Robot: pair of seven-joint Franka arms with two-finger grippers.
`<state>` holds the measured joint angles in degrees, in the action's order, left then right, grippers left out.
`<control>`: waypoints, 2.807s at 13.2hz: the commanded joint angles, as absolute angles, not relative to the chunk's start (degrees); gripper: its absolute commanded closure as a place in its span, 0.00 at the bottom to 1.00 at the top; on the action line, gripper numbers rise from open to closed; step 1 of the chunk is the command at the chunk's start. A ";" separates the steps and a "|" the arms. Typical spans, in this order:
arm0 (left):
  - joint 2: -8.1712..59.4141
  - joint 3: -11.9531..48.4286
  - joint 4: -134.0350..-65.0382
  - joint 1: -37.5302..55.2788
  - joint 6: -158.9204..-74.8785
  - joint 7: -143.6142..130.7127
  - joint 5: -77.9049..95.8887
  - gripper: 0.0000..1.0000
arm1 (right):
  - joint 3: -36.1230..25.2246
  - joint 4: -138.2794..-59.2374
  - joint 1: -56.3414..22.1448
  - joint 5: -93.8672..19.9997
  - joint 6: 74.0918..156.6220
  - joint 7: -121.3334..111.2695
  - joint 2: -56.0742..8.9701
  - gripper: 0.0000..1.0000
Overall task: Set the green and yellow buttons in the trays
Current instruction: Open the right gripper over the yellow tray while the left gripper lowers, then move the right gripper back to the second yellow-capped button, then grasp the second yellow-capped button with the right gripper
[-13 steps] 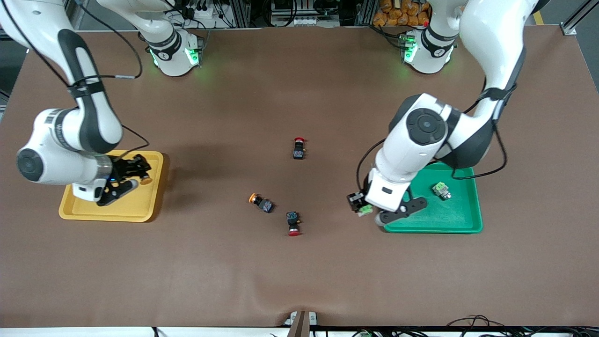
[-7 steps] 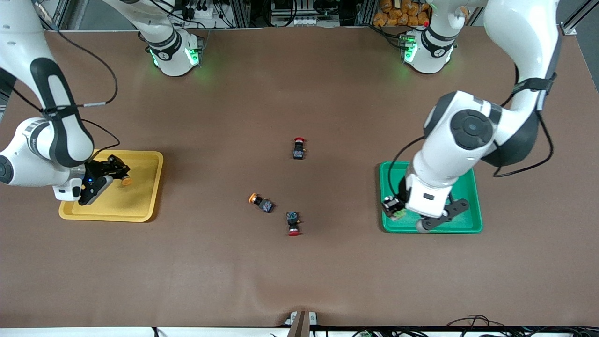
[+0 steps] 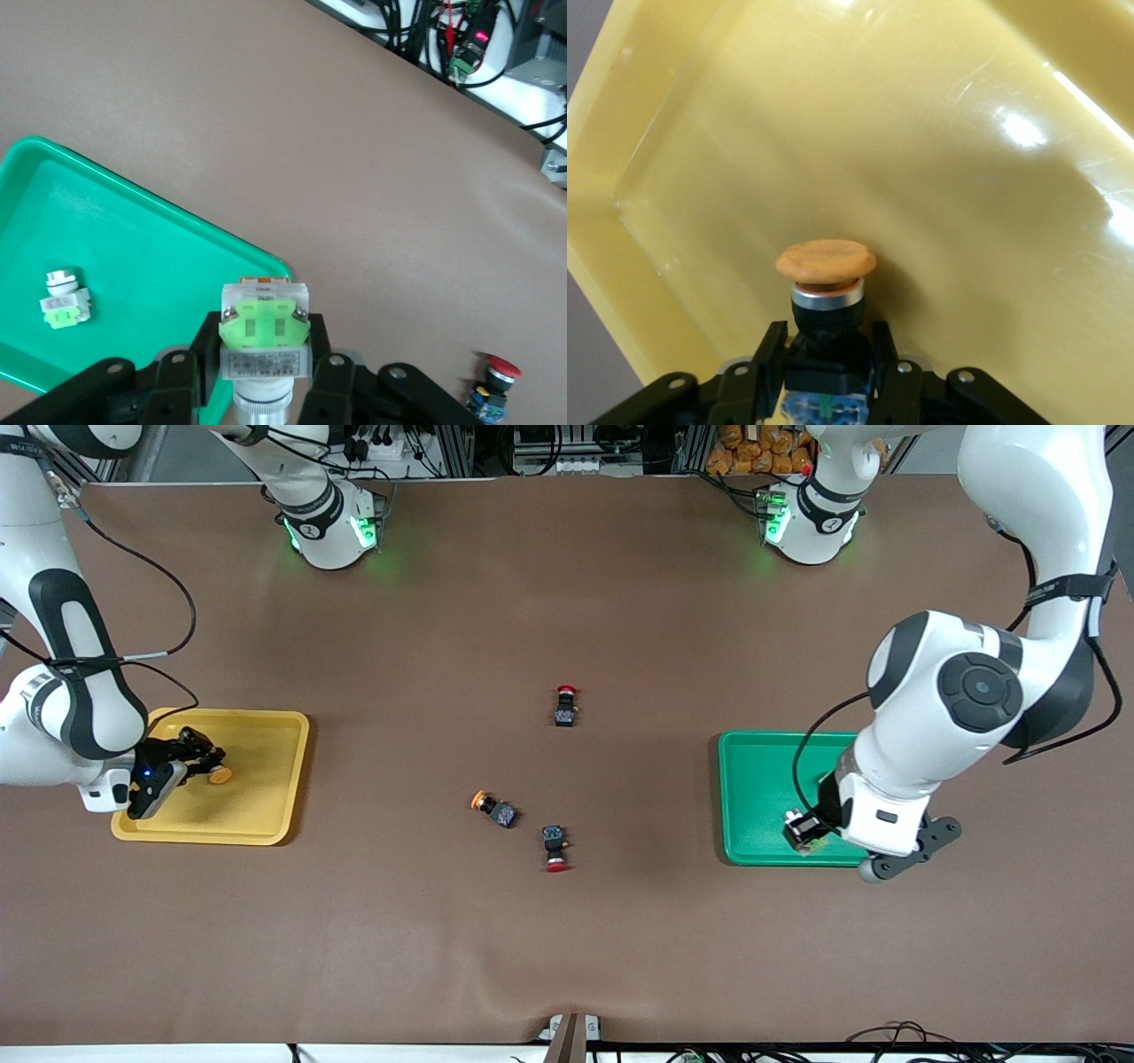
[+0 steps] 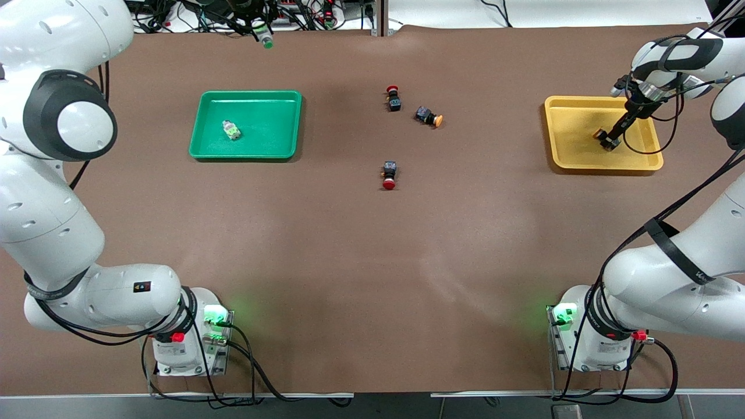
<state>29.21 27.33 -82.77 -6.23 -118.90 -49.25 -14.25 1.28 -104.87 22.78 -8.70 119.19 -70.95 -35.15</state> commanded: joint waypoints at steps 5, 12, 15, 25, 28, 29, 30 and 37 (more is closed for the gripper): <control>29.36 27.60 -84.81 -11.51 -118.12 -36.39 -13.71 1.00 | 2.63 -95.57 22.86 -10.37 105.79 -66.56 -35.51 0.10; 32.08 27.25 -87.09 -14.94 -118.82 -29.53 -14.68 1.00 | 4.03 -83.86 12.76 -13.08 91.05 -47.57 -33.14 0.11; 32.78 26.90 -90.77 -15.20 -122.15 -30.49 -17.04 1.00 | 5.19 -80.17 8.11 -17.91 91.93 -43.77 -33.66 0.10; 35.94 26.89 -100.37 -16.70 -131.83 -31.11 -18.28 1.00 | 5.01 -76.73 -12.38 -24.17 126.28 -31.29 -42.17 0.00; 36.30 26.89 -100.46 -16.35 -131.92 -31.38 -18.28 1.00 | 5.01 -76.90 -15.38 -24.34 128.67 -30.68 -44.64 0.00; 36.30 26.89 -100.72 -16.17 -132.01 -31.38 -18.28 1.00 | 5.01 -77.17 -15.47 -24.61 128.76 -29.89 -44.91 0.00; 36.30 26.98 -100.90 -16.00 -131.92 -31.38 -18.28 1.00 | 5.10 -77.17 -15.38 -24.96 129.11 -29.88 -45.09 0.00; 36.47 27.42 -102.13 -14.24 -131.92 -31.38 -18.28 1.00 | 5.53 -86.47 -15.99 -26.02 135.68 -31.90 -44.30 0.00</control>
<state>36.85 27.05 -101.38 -15.13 -131.27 -30.34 -16.99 5.13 -82.70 -15.46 -24.65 132.24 -30.90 -45.34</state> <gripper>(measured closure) 0.581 0.000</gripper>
